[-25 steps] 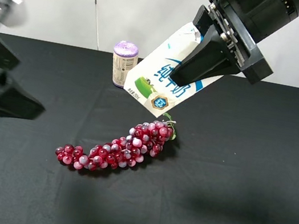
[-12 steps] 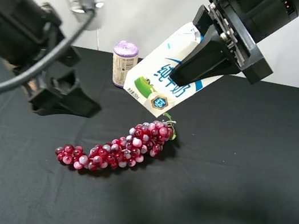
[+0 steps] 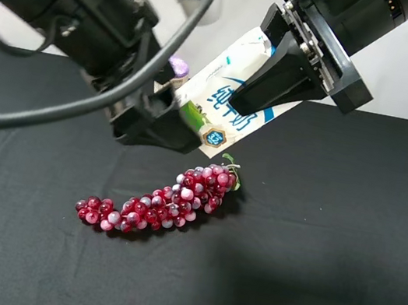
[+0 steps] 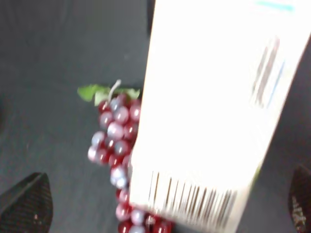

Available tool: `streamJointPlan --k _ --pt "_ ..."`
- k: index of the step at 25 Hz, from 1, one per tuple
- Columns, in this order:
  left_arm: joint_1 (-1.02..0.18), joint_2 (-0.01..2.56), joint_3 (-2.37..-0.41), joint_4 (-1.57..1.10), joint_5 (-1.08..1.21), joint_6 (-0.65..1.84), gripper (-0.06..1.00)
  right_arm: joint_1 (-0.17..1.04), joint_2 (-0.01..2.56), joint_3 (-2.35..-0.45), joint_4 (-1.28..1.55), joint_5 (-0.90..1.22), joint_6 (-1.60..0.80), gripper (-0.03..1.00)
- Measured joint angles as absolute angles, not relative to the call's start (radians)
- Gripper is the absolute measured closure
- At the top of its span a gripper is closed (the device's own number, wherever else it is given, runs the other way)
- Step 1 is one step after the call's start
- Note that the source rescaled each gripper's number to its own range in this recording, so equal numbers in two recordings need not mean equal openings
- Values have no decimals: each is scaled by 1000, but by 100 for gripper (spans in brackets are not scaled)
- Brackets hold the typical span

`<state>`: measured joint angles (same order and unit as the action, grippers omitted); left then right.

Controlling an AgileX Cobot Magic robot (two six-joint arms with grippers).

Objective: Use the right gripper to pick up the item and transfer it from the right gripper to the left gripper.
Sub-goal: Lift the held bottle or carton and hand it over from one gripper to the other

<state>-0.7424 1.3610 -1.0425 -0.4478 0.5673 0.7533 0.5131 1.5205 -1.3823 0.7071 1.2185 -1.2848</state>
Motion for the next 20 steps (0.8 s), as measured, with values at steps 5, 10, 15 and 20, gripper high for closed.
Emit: streamJointPlan --k 5,10,15,20 --pt "-742 1411 -1087 -592 585 896 0 513 1521 -1382 715 1218 -1322 93" --pt "-743 1421 -1098 -663 632 991 0 513 1521 -1382 745 1218 -1380 93" --pt "-743 1421 -1098 -665 670 1048 0 513 1521 -1382 765 1218 -1407 93" --pt "-743 1421 -1098 -665 694 1102 4 513 1521 -1382 770 1218 -1408 93"
